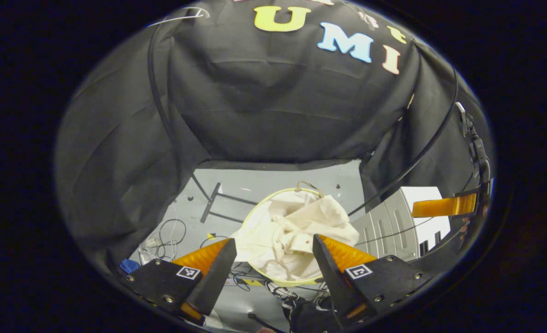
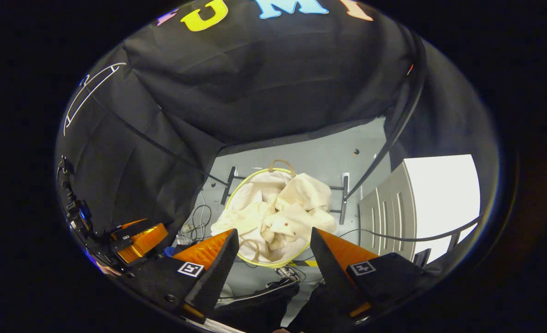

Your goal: Grasp the clothes on the hanger with both hands and then place them into the laundry hamper below.

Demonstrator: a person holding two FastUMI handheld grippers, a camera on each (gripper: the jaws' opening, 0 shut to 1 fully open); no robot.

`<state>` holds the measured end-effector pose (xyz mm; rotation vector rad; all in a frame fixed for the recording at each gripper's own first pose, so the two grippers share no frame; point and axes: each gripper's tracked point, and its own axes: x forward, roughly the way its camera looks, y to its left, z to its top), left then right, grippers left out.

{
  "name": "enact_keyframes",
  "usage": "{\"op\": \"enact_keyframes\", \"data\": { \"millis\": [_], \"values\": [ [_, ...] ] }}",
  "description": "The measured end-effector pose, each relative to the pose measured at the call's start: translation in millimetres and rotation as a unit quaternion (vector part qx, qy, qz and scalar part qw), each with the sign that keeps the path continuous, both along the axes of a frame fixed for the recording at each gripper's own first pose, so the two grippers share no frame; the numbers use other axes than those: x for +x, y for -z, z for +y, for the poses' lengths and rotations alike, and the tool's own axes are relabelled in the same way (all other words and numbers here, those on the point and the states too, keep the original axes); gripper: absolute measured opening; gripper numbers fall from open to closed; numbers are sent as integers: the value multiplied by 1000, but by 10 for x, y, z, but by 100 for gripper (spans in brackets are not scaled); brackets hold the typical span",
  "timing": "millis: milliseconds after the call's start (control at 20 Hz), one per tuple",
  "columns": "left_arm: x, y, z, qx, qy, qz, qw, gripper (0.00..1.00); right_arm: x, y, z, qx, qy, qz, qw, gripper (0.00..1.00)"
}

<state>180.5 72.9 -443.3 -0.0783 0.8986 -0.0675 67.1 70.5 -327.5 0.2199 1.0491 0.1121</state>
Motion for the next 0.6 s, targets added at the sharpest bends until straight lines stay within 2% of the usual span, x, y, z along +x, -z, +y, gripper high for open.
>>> {"op": "enact_keyframes", "data": {
  "millis": [150,250,400,600],
  "values": [
    [-123,-566,11,20,-35,-38,998,97,11,-270,-277,-6,10,-46,999,98],
    [-125,-993,-59,25,-63,-82,994,97,53,-515,-526,-30,7,-102,994,98],
    [-126,-1492,-355,16,-95,-145,985,97,66,-923,-826,-60,10,-184,981,98],
    [-188,-2269,-588,65,-93,-246,963,97,56,-1546,-1251,-81,21,-286,954,98]
  ]
}}
